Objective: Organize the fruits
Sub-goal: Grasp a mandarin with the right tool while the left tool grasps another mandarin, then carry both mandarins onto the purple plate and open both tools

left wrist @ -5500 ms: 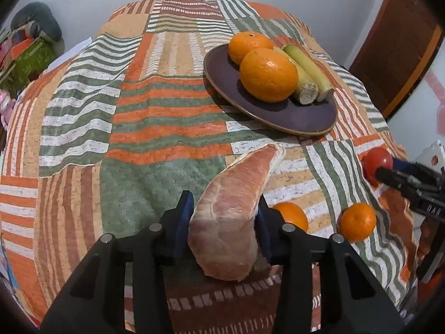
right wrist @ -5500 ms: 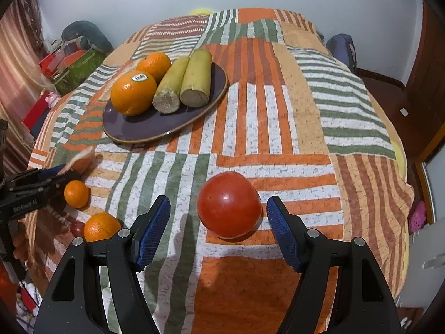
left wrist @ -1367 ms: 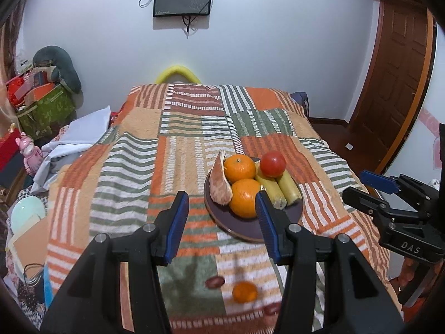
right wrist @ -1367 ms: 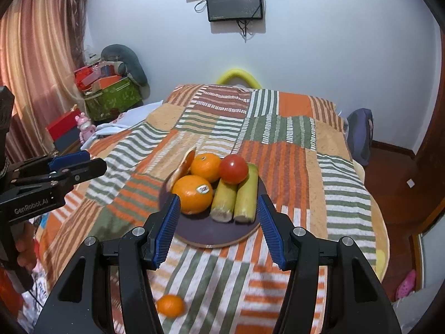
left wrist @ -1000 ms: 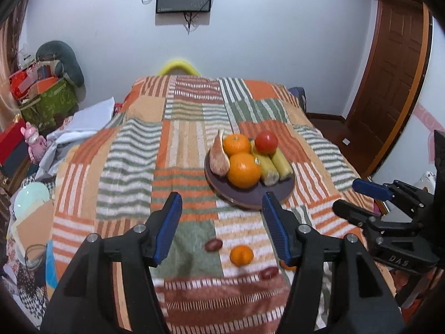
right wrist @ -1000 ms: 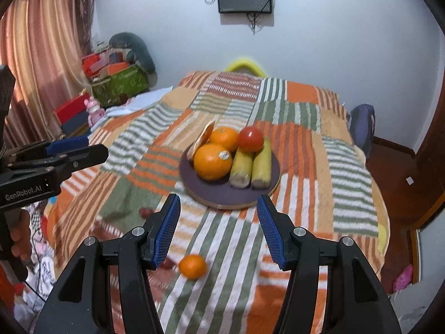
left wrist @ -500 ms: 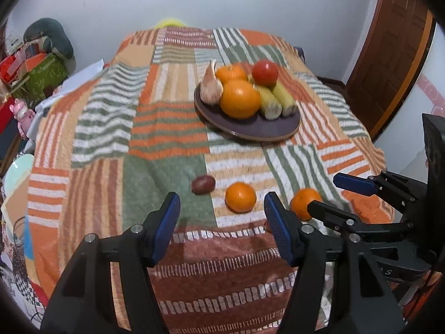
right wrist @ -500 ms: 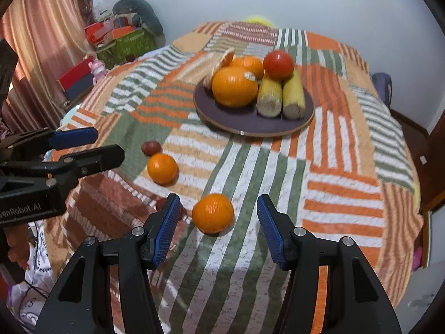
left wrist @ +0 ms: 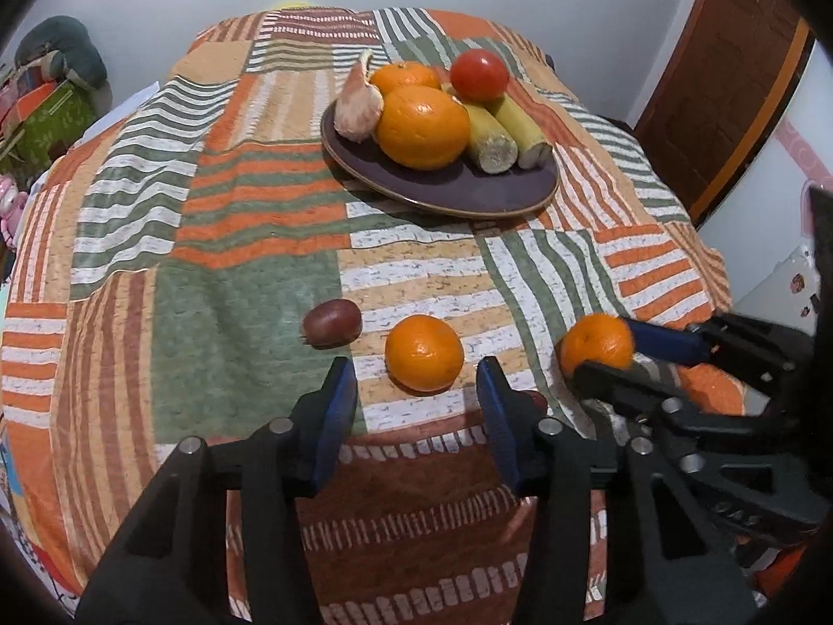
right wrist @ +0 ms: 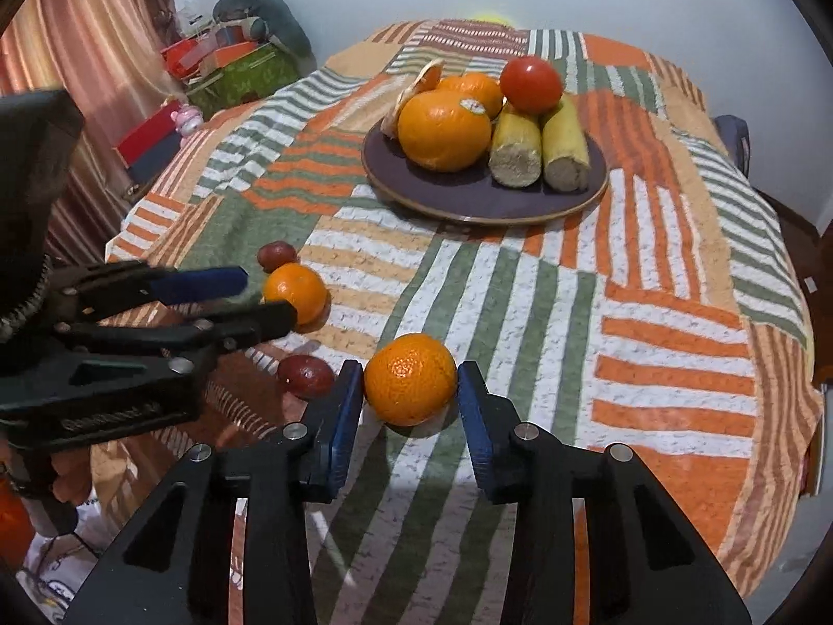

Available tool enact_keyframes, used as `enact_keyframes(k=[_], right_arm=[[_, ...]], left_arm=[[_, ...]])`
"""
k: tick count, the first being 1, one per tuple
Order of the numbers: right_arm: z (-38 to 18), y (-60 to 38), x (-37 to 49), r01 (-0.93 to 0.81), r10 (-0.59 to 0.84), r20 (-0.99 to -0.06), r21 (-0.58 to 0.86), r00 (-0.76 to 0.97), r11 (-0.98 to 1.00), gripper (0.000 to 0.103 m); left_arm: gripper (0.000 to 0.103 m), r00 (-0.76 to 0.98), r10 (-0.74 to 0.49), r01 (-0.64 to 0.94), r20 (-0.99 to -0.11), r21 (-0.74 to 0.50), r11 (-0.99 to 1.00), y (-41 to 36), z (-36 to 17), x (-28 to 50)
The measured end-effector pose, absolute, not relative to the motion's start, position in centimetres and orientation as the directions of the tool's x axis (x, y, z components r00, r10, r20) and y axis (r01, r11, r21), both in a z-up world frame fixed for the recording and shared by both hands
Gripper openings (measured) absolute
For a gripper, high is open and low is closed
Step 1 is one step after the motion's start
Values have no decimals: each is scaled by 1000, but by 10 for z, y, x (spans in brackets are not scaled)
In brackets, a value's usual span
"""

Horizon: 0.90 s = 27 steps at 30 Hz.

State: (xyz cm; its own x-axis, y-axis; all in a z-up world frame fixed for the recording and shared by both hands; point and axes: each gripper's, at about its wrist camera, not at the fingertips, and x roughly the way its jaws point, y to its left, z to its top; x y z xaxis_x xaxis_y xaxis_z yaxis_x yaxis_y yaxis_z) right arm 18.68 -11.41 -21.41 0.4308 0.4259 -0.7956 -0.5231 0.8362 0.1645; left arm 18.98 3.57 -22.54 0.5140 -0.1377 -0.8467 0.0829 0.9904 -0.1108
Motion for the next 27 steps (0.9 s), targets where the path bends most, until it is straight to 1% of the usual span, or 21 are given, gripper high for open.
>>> enact_keyframes(k=[1, 6, 12, 27], right_arm=[[-212, -116, 189, -520, 429, -792, 168, 434, 838, 34], [-205, -126, 193, -498, 422, -781, 166, 461, 851, 34], [-195, -135, 195, -483, 419, -767, 164, 485, 860, 34], [-165, -139, 222, -477, 421, -717, 141, 555, 868, 34]], left_arm=[[47, 513, -138, 82, -847, -111, 990, 35, -227, 191], [34, 502, -161, 74, -850, -143, 987, 35, -232, 198], [33, 522, -159, 74, -838, -142, 987, 35, -227, 199], [33, 645, -161, 85, -747, -139, 987, 42, -166, 209]])
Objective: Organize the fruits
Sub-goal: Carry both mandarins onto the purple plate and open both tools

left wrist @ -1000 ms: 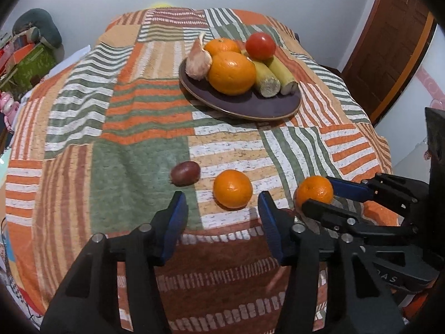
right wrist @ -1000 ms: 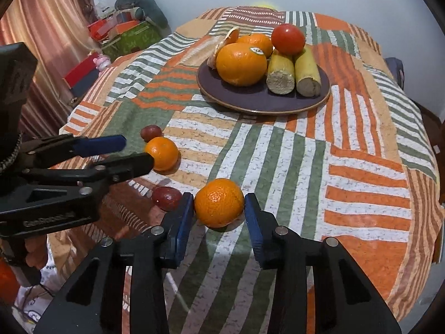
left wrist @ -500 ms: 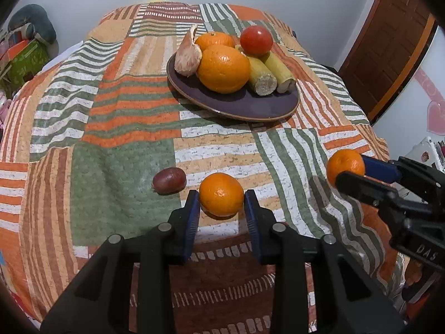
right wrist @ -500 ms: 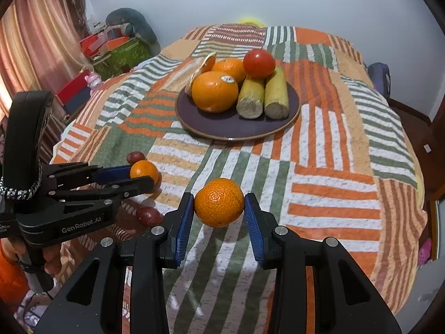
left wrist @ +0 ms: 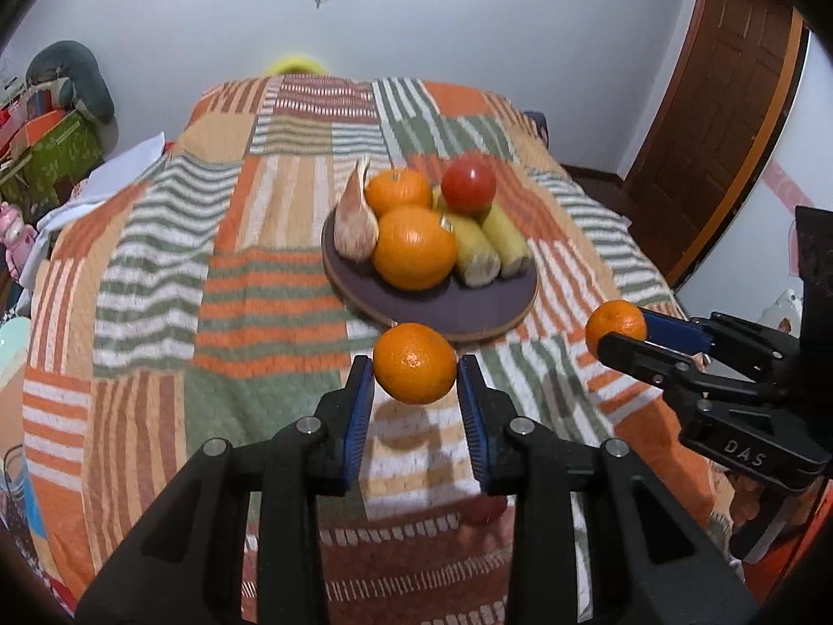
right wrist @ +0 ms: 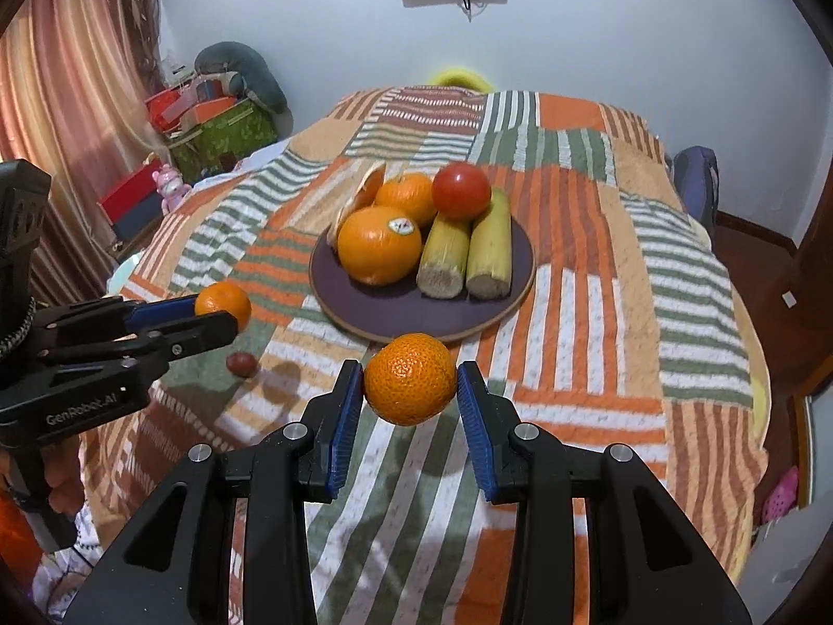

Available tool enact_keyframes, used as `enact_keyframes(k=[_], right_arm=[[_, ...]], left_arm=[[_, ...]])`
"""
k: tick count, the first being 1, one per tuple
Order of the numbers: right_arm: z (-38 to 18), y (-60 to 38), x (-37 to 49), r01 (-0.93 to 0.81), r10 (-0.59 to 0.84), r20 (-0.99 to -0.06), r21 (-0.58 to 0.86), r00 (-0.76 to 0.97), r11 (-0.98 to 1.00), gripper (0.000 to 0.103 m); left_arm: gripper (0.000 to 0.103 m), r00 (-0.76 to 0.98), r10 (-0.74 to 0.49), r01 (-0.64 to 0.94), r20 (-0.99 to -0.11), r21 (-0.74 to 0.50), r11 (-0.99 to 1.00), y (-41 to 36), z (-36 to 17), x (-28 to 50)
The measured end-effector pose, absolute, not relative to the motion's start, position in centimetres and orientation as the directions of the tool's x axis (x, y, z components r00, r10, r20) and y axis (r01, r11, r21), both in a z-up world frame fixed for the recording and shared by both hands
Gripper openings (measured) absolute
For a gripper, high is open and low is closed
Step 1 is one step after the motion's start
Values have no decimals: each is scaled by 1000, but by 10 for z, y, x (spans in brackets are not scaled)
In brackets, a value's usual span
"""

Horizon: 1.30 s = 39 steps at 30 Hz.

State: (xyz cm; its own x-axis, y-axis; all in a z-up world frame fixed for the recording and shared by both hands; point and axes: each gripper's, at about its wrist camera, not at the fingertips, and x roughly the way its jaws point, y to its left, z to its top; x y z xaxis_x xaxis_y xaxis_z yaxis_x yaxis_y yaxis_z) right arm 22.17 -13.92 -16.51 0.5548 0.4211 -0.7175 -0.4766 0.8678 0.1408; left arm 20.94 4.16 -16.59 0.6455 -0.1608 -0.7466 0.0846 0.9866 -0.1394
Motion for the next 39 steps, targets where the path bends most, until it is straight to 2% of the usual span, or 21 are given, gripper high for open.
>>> enact_keyframes(k=[15, 39], right_arm=[[-151, -139, 263, -467, 425, -676, 134, 602, 874, 34], [-210, -113, 297, -477, 426, -759, 174, 492, 861, 35]], left_arm=[[33, 702, -151, 98, -696, -116, 988, 45, -148, 246], [33, 605, -211, 120, -768, -174, 977, 41, -209, 296]])
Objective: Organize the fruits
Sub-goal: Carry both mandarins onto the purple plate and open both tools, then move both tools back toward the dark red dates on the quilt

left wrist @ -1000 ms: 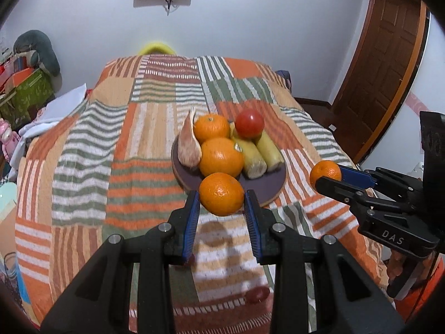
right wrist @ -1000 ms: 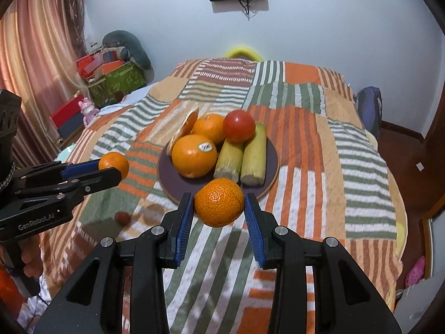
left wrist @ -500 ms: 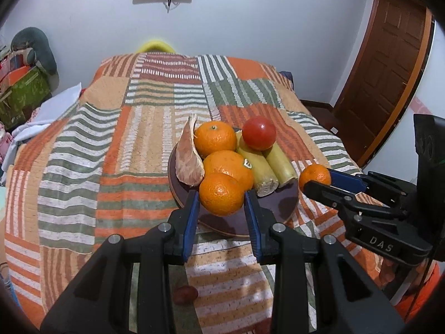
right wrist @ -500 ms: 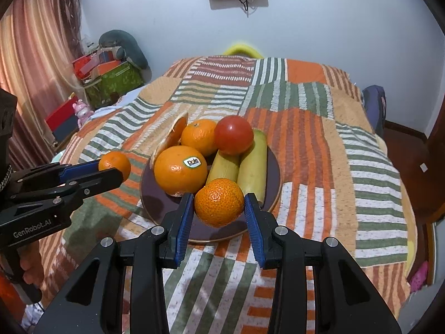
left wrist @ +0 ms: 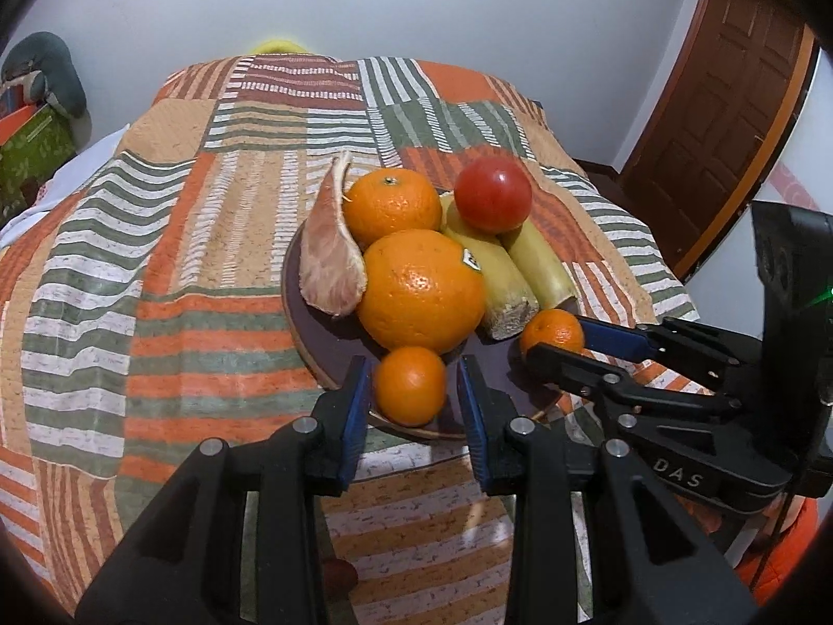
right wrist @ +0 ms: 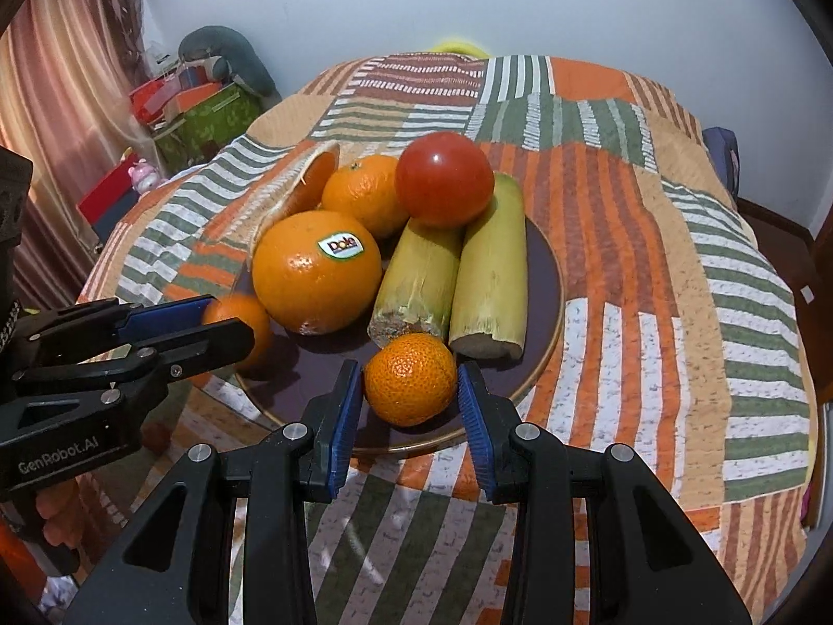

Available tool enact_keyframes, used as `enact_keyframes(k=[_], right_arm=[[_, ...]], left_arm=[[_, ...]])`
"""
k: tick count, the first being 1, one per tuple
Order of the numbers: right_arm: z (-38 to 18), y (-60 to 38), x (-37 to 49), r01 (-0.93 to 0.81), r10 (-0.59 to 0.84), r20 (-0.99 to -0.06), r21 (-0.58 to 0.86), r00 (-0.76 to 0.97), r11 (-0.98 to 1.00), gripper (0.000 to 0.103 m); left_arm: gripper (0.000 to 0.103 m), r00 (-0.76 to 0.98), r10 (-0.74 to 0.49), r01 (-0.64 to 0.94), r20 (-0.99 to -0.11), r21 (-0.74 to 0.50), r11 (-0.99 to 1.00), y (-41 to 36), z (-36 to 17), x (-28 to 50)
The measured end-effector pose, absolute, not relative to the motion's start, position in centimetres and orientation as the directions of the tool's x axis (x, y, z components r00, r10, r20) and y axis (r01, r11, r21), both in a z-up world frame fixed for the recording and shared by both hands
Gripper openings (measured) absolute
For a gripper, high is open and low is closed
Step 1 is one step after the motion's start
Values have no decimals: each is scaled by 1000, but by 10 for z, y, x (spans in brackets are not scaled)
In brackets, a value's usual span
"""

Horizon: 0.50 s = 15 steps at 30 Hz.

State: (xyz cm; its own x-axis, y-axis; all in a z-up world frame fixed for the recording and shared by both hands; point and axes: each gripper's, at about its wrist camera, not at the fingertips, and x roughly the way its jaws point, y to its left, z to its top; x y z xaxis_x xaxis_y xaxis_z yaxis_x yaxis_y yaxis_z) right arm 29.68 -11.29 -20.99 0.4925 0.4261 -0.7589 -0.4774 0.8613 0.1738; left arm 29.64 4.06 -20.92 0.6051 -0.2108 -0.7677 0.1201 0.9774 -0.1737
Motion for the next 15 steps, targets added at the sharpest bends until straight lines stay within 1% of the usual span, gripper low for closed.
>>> enact_keyframes(k=[7, 8, 9, 11, 15], right_arm=[[-213, -113, 300, -473, 421, -763, 172, 491, 864, 35], [-212, -114, 300, -470, 419, -762, 172, 494, 866, 38], [-210, -114, 301, -467, 417, -760, 170, 499, 868, 45], [-206, -116, 299, -459, 408, -750, 158, 520, 874, 53], [-195, -119, 291, -457, 402, -738, 141, 543, 878, 54]], left_arm=[[33, 600, -205, 128, -774, -160, 979, 36, -210, 296], [33, 599, -205, 127, -774, -160, 979, 37, -209, 296], [33, 599, -204, 126, -774, -161, 979, 37, -208, 295], [33, 602, -202, 123, -773, -159, 979, 38, -205, 292], [36, 617, -189, 115, -764, -150, 982, 41, -195, 283]])
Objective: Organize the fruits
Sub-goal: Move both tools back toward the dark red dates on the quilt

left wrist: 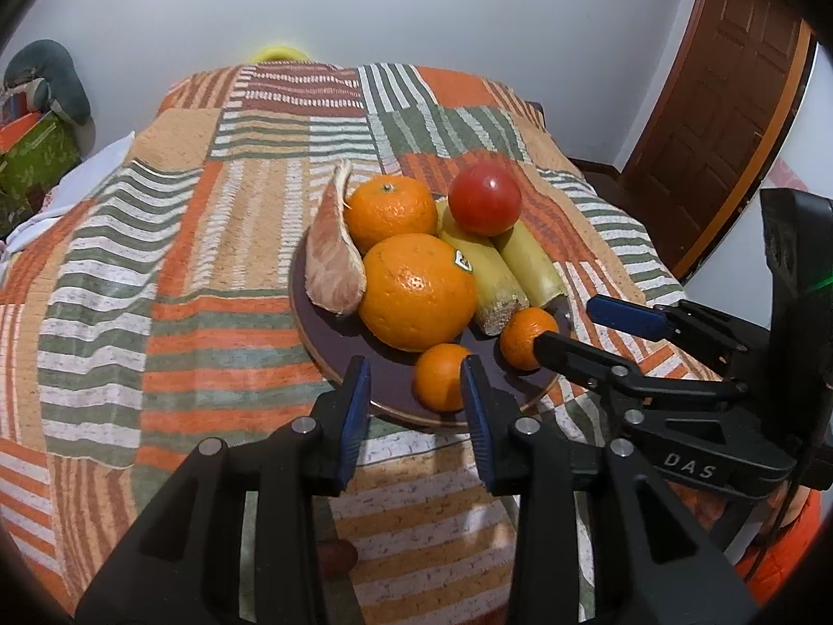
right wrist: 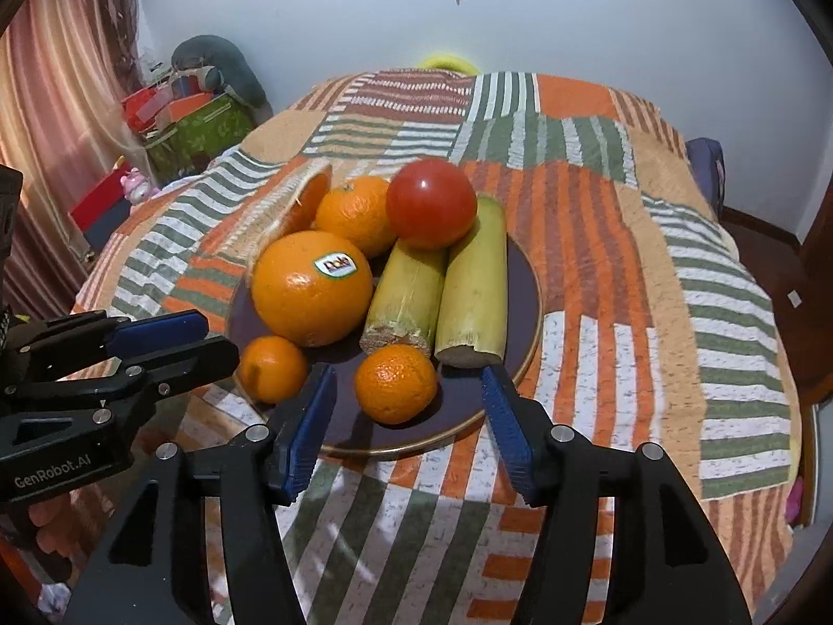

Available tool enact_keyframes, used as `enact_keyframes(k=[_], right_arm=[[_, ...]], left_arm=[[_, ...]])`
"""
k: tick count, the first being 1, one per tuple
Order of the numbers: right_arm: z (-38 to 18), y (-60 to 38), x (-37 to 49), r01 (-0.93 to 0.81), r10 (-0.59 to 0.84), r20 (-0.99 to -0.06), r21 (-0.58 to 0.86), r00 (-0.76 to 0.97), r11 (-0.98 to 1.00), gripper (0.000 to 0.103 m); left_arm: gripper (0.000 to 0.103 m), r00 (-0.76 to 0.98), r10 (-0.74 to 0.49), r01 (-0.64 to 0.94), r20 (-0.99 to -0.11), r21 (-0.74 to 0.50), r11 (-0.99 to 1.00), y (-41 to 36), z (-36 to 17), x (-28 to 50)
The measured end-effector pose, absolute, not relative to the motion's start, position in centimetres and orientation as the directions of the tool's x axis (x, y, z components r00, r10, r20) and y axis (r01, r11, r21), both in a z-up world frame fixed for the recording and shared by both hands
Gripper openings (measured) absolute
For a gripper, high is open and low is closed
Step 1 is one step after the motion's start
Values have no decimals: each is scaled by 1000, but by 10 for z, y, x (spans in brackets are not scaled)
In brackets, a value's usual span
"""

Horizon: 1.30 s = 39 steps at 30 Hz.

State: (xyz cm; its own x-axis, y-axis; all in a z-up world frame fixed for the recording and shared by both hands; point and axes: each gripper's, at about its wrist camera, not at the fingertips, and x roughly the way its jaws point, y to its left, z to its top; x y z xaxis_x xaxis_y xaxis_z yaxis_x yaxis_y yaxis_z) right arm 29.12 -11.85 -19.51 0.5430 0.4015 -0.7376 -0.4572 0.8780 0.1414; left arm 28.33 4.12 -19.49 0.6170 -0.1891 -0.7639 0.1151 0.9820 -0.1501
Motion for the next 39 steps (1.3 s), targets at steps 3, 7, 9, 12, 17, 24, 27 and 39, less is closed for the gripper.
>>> enact_keyframes(k=[3, 7, 9, 12, 17, 24, 27, 39], right_arm=[[-183, -120, 282, -462, 401, -726, 128, 559, 877, 55], [-164, -120, 266, -476, 409, -702, 113, 583, 872, 55], [-156, -120, 258, -481, 412, -691, 105, 594, 870, 55], [-143, -118, 244, -493, 419, -672, 91, 610, 865, 55], [-132, -114, 222, -514, 430, -660, 76, 617, 854, 55], [-137, -105, 199, -550, 461, -672, 95, 580, 830, 55], [-146, -99, 193, -563, 461, -692, 95, 556, 821, 55], [-200, -70, 179, -608, 455, -789, 134, 413, 783, 54]], left_arm=[[37, 633, -181, 111, -752, -144, 983, 43, -183, 274], [39, 660, -163, 104, -734, -125, 987, 46, -164, 256], [42, 672, -157, 100, -724, -121, 988, 47, -156, 248], [47, 695, -138, 90, -706, -105, 990, 51, -141, 232], [49, 717, -102, 72, -689, -72, 995, 59, -124, 204], [49, 730, -51, 36, -681, -37, 999, 75, -120, 171], [49, 721, -41, 29, -692, -30, 999, 80, -126, 162], [49, 669, -45, 13, -742, -48, 999, 95, -160, 143]])
